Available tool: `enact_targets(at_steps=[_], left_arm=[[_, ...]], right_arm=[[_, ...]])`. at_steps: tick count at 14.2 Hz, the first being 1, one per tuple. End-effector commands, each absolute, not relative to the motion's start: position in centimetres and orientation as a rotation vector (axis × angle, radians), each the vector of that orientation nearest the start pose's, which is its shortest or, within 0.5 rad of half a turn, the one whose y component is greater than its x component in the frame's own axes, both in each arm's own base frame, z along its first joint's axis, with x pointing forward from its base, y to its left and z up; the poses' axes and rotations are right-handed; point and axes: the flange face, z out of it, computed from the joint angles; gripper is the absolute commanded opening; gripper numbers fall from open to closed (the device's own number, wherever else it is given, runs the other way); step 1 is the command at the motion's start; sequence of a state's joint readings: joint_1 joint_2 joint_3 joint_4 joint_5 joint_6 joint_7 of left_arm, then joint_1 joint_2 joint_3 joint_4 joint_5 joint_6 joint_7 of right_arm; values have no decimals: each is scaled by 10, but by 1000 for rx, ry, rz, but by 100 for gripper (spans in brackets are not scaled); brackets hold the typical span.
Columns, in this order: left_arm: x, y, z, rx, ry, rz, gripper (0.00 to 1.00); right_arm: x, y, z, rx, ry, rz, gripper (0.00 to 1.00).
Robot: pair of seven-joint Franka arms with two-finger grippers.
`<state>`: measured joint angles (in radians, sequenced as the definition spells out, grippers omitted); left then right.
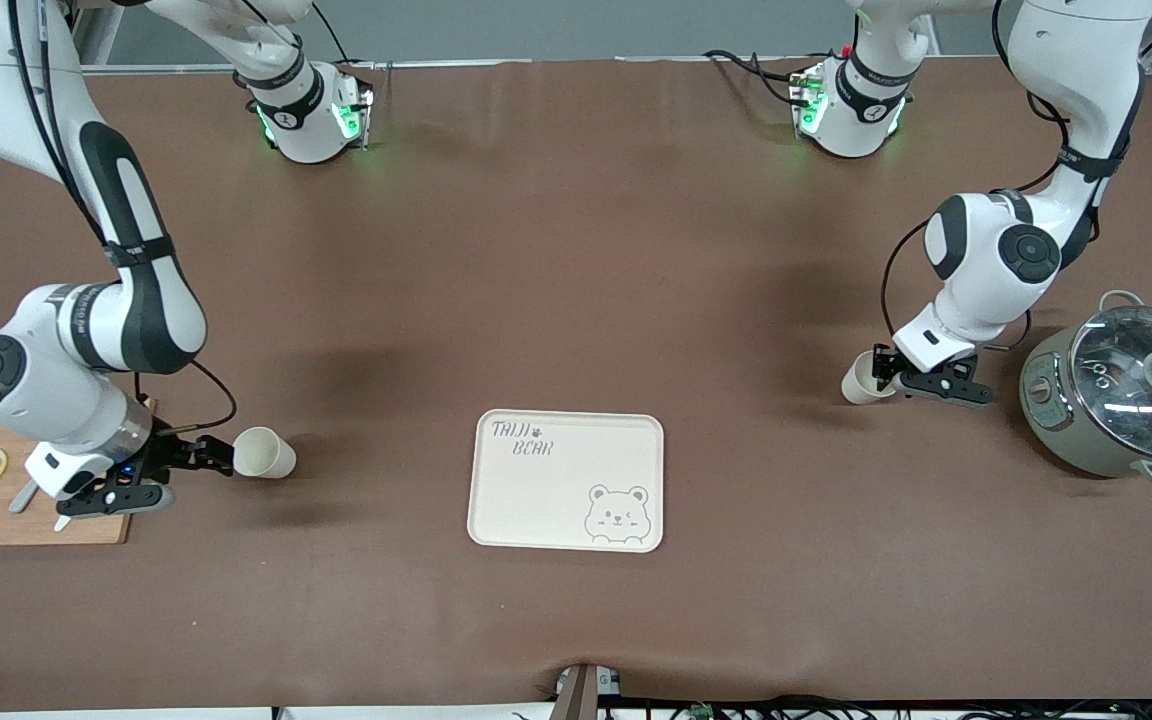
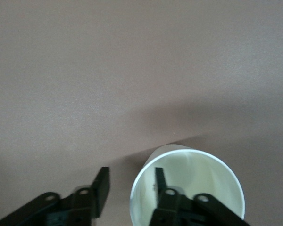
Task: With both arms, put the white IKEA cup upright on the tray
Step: 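Grasp the pot cup with the left gripper while the right gripper grasps the board cup, then carry the held cup with the left gripper over the bear tray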
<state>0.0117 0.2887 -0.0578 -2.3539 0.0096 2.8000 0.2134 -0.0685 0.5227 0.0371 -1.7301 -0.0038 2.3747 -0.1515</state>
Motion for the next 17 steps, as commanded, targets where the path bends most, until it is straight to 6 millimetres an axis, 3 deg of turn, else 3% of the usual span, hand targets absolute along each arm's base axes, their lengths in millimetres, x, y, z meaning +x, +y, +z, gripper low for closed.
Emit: enact_targets(at_steps=[1, 5, 8, 13, 17], left_arm=[[526, -25, 225, -3095, 444, -266, 0], [530, -26, 228, -3097, 422, -280, 0], [552, -38, 251, -3108, 366, -330, 0], [606, -92, 334, -3186, 195, -187, 0], [622, -128, 377, -3216, 91, -184, 0]], right_arm=[[676, -22, 291, -3130, -232, -196, 100], [672, -31, 285, -3129, -290, -187, 100], [669, -37, 279, -3129, -310, -203, 100], [664, -36, 270, -3129, -315, -225, 100], [662, -33, 265, -3127, -322, -242, 100]])
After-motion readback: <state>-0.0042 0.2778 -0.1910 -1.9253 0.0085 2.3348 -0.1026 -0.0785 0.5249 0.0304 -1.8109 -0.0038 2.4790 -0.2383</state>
